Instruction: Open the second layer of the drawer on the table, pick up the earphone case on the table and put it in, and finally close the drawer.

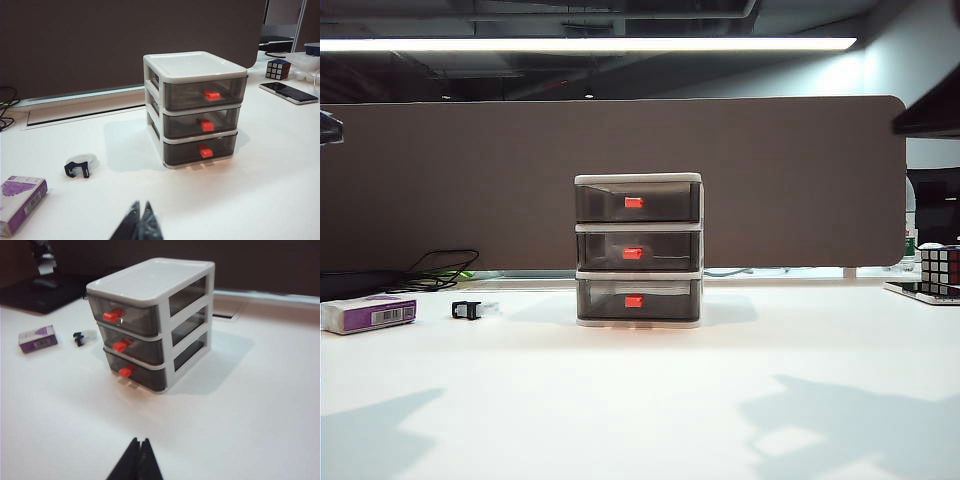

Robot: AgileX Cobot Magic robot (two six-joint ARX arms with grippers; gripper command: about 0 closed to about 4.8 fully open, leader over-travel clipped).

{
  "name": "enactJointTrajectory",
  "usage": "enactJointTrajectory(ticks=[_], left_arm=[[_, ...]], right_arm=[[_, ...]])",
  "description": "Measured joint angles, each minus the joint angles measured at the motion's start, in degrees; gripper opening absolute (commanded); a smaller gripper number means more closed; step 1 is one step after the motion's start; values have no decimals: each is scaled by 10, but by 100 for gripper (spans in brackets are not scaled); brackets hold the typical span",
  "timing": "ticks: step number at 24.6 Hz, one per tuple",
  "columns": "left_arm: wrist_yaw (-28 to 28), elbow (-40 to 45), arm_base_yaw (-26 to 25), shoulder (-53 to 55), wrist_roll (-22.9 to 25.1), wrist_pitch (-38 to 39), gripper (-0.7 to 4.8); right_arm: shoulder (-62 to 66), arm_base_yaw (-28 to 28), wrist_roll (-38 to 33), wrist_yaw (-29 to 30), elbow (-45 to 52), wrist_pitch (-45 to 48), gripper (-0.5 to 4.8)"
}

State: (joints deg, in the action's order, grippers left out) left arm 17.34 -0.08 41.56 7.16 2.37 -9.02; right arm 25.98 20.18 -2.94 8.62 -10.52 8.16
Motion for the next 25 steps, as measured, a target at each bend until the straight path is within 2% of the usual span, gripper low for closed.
enactJointTrajectory(ticks=[9, 12, 14, 17, 25], left_arm=[[0, 0, 0, 0, 16, 6, -5], [-5, 0, 0, 0, 17, 12, -5], [-3, 0, -7, 0, 28, 24, -5], [-14, 0, -47, 0, 39, 37, -5], [-141, 0, -204, 0, 41, 19, -5]], right_arm=[[-175, 0, -43, -24, 99, -25, -5], [-235, 0, -59, -36, 101, -96, -5], [-260, -5, -33, -39, 101, -145, -5], [-259, -38, -28, -38, 101, -155, -5], [-259, -149, -2, 15, 101, -146, -5]])
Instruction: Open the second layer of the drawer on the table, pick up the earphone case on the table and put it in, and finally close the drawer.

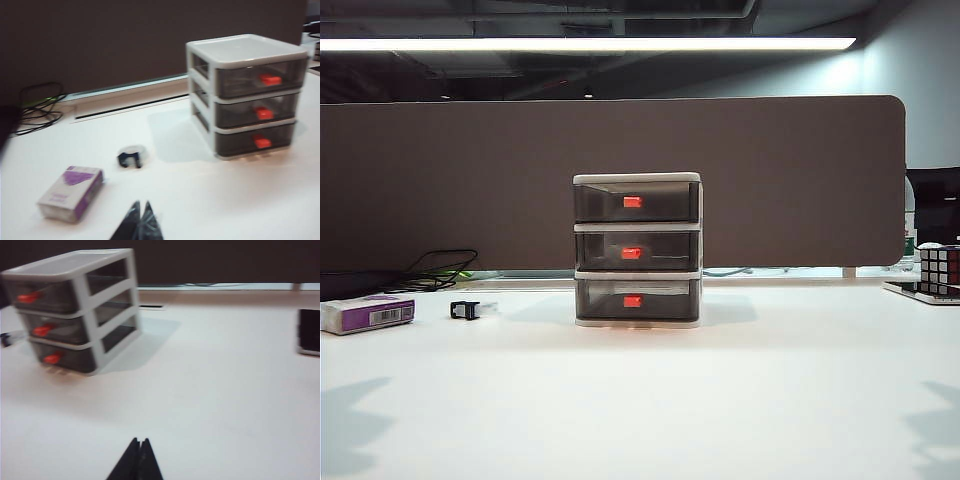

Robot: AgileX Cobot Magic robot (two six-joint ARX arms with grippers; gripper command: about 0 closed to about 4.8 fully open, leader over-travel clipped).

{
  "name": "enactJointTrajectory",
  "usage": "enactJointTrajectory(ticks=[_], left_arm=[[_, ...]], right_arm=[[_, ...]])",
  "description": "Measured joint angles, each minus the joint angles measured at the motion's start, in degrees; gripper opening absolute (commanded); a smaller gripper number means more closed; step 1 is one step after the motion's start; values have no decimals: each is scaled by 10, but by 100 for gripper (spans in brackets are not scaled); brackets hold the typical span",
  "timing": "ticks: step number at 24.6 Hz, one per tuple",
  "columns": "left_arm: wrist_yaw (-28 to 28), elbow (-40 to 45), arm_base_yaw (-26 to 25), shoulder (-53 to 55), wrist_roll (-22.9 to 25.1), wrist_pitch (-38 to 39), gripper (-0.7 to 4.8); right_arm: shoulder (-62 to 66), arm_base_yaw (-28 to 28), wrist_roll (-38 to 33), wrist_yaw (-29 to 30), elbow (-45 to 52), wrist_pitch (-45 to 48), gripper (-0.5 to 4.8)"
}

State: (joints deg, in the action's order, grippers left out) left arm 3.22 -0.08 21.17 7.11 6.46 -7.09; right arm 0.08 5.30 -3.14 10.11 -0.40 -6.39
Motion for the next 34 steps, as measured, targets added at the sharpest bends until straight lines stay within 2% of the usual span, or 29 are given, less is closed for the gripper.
enactJointTrajectory(ticks=[4, 8, 12, 16, 21, 28, 31, 34], left_arm=[[-30, 0, -74, 0, -9, 0, -5], [-47, 0, -107, 0, -9, -2, -5], [-57, 0, -109, -3, -9, -13, -5], [-57, -5, -109, -75, -10, 20, -5], [-58, -10, -109, -70, -18, 46, -5], [-57, -10, -112, -70, -9, 14, -5], [-57, -4, -130, -70, -7, -11, -5], [-58, -2, -145, -70, -9, -4, -5]], right_arm=[[0, -44, 0, 7, 0, 5, -5], [0, -59, -1, -10, 0, 20, -5], [0, -59, 0, -10, 0, 27, -5], [0, -59, -1, -10, 0, 27, -5], [0, -59, 0, -10, 0, 45, -5], [0, -66, 2, -11, 0, 84, -5], [0, -65, 10, -11, 0, 85, -5], [0, -65, 11, -11, 0, 80, -5]])
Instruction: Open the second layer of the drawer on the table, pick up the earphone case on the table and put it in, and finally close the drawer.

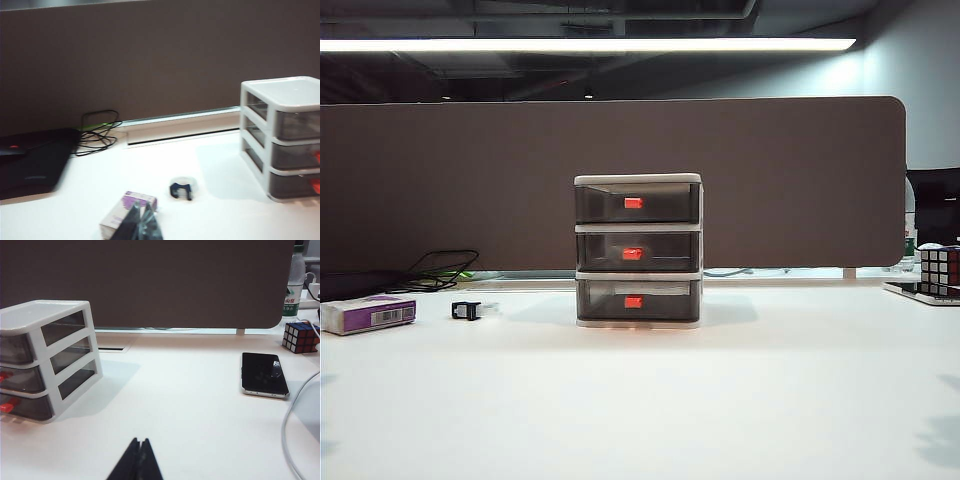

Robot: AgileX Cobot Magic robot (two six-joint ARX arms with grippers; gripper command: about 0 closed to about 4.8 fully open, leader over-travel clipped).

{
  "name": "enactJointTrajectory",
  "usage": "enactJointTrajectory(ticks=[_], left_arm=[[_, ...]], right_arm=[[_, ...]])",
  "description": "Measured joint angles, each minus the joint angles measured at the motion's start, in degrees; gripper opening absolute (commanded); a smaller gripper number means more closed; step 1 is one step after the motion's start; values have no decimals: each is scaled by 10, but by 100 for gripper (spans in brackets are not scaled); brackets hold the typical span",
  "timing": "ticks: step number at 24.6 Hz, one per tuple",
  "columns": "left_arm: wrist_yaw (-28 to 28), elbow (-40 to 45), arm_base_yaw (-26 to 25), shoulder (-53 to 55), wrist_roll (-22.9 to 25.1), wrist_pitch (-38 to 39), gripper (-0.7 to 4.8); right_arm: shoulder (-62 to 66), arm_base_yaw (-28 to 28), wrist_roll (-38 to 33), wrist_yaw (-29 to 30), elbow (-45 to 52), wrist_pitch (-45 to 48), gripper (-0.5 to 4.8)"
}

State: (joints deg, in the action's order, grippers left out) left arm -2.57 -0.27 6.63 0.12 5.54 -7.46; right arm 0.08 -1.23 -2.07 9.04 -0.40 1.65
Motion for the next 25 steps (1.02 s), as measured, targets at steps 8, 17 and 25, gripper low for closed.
enactJointTrajectory(ticks=[8, 17, 25], left_arm=[[0, 0, -2, 0, 0, 74, -5], [0, 0, -2, 0, 0, 97, -5], [0, 0, -2, 0, 0, 97, -5]], right_arm=[[0, 2, 0, 0, 0, -11, -5], [0, 2, 0, 0, 0, -11, -5], [0, 2, 0, 0, 0, -11, -5]])
